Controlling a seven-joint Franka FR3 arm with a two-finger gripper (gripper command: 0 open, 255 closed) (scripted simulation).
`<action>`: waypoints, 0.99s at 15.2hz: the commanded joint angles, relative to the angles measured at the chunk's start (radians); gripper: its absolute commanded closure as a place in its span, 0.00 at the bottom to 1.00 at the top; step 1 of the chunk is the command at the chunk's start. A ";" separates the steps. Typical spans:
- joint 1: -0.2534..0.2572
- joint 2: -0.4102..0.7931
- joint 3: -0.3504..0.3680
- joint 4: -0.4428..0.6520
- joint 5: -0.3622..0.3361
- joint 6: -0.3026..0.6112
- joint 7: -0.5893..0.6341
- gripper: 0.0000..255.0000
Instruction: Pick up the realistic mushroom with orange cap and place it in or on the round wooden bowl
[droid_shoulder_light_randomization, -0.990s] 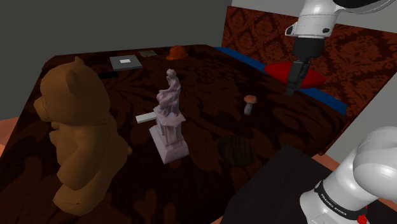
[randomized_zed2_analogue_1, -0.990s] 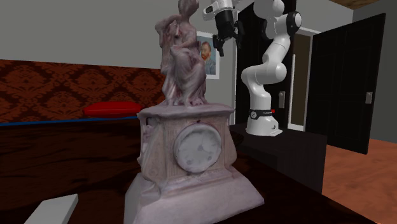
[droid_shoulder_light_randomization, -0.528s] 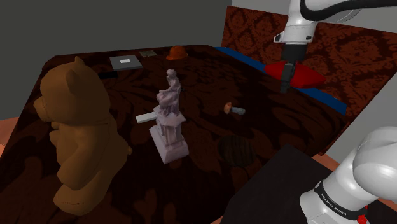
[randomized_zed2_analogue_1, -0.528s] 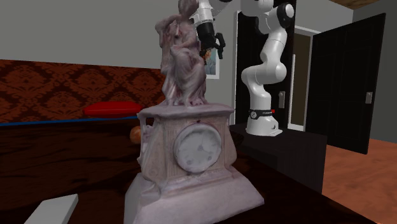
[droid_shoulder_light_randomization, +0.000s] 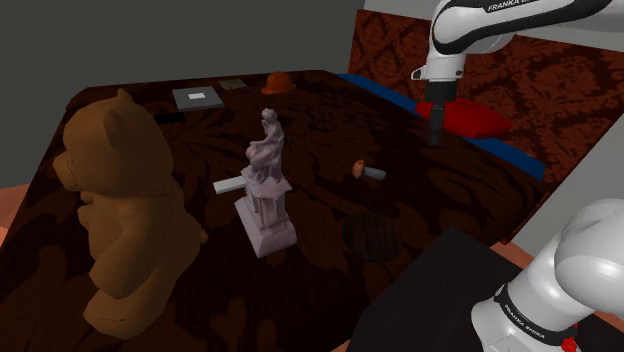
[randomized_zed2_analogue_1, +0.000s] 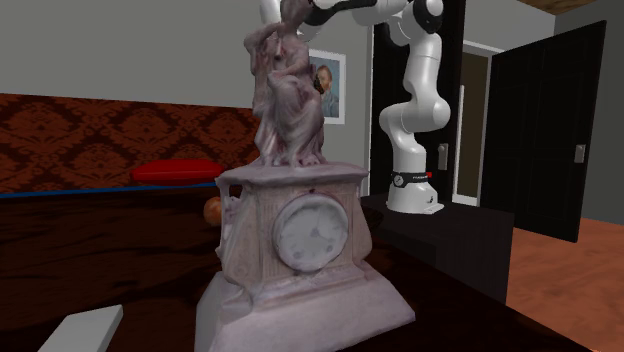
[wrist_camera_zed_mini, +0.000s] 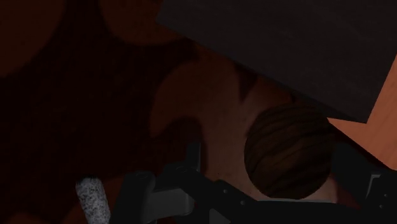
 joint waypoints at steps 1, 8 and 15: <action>0.000 0.084 -0.022 0.054 -0.003 0.014 -0.070 0.00; -0.024 0.385 -0.064 0.274 0.018 0.043 -0.296 0.00; -0.081 0.700 -0.053 0.571 0.049 0.018 -0.483 0.00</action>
